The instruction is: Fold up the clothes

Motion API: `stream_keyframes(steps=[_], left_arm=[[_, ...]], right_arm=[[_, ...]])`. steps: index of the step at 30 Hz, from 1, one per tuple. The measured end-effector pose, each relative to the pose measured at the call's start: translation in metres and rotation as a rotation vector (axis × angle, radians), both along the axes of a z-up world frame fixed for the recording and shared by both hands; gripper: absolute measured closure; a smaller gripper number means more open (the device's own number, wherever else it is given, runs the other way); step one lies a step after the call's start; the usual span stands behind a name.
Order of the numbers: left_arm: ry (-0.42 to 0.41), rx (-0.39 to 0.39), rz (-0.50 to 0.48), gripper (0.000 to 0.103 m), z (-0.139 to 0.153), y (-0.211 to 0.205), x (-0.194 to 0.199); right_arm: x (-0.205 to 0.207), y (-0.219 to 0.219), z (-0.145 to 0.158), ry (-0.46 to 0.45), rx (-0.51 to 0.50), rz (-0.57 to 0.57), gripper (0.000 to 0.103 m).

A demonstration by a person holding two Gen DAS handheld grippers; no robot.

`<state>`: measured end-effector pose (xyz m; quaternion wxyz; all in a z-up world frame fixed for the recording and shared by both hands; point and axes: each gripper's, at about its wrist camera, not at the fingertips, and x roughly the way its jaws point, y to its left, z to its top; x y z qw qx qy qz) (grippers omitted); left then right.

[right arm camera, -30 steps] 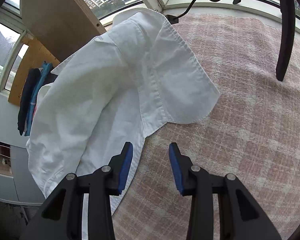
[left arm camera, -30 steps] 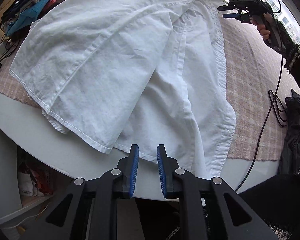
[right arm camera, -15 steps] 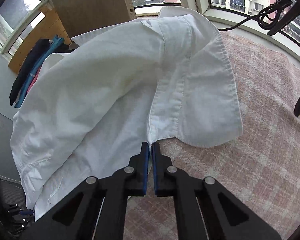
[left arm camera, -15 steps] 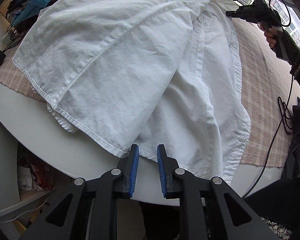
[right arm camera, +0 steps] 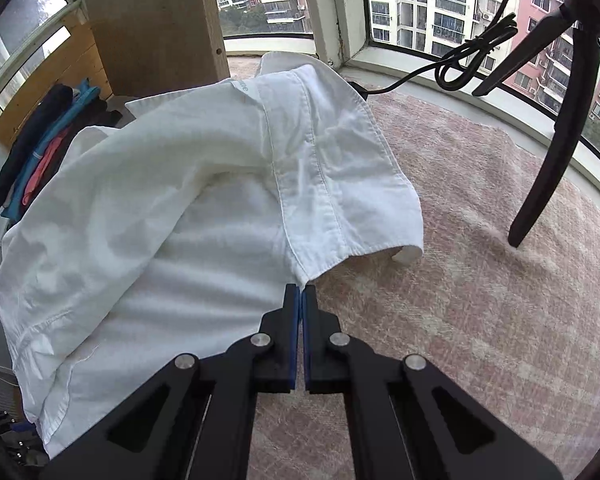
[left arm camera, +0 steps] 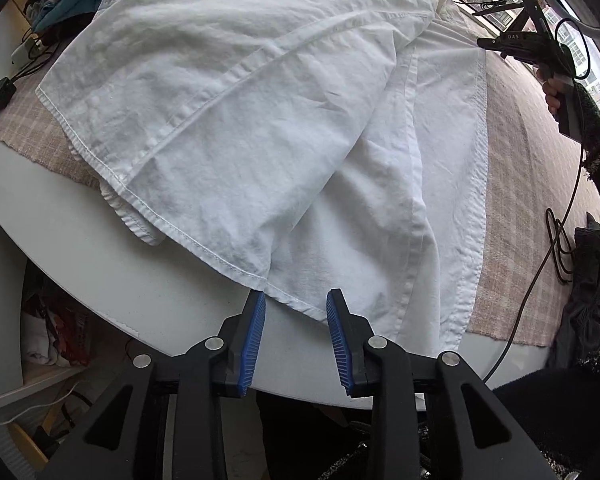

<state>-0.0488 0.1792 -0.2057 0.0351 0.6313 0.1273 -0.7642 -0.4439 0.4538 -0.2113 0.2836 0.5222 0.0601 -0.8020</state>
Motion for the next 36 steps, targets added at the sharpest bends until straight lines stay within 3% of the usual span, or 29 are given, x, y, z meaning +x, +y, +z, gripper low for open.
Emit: stream_keyframes(steps=[2,4,5,8,10,11,14,16,17,20,22,26,29,30,31,32,35,36], left_arm=[[-0.004,0.008,0.008,0.074,-0.006,0.003,-0.002],[0.017,0.022,0.005,0.102,-0.005,0.005,-0.001],[0.031,0.029,0.002,0.103,-0.005,0.006,0.0],[-0.005,-0.109,0.055,0.103,0.004,0.005,0.007],[-0.041,-0.139,0.079,0.103,0.006,-0.002,0.015],[-0.053,-0.13,0.091,0.103,0.009,-0.003,0.02],[0.01,-0.023,0.023,0.099,0.029,0.017,0.028],[0.036,0.013,-0.049,0.076,0.039,0.038,0.026],[0.05,0.021,-0.085,0.075,0.044,0.049,0.022],[0.1,0.065,-0.19,0.077,0.047,0.083,0.004],[0.116,0.094,-0.269,0.077,0.033,0.111,-0.012],[0.081,0.039,-0.376,0.077,-0.003,0.145,-0.028],[0.104,0.041,-0.375,0.079,-0.014,0.149,-0.034],[0.114,0.015,-0.38,0.084,-0.013,0.15,-0.034],[0.12,-0.007,-0.382,0.099,-0.013,0.149,-0.033],[0.121,-0.001,-0.37,0.103,-0.013,0.146,-0.033],[0.105,0.08,-0.323,0.103,-0.009,0.134,-0.03],[0.131,0.116,-0.351,0.103,-0.005,0.132,-0.028]], right_arm=[[-0.001,-0.002,-0.001,-0.008,-0.002,0.002,0.101],[0.0,-0.005,-0.003,-0.009,0.018,0.012,0.101],[0.0,-0.006,-0.003,-0.011,0.021,0.013,0.101],[-0.002,-0.004,-0.004,-0.023,0.017,0.01,0.101],[-0.003,-0.003,-0.007,-0.026,0.03,0.009,0.101],[-0.003,-0.004,-0.009,-0.03,0.039,0.009,0.101],[0.0,-0.009,-0.015,-0.033,0.067,0.02,0.101],[0.002,-0.009,-0.016,-0.036,0.067,0.022,0.1],[0.001,-0.008,-0.017,-0.044,0.062,0.021,0.1],[-0.002,-0.004,-0.018,-0.076,0.042,0.009,0.1],[-0.004,-0.001,-0.018,-0.097,0.033,-0.004,0.1],[-0.002,0.0,-0.019,-0.103,0.028,-0.025,0.1],[0.001,0.002,-0.02,-0.101,0.025,-0.035,0.1],[0.002,0.003,-0.02,-0.101,0.023,-0.037,0.1],[0.003,0.004,-0.02,-0.101,0.021,-0.039,0.1],[0.003,0.005,-0.02,-0.102,0.019,-0.04,0.1],[0.004,0.007,-0.02,-0.105,0.015,-0.041,0.1],[0.004,0.008,-0.02,-0.104,0.013,-0.042,0.1]])
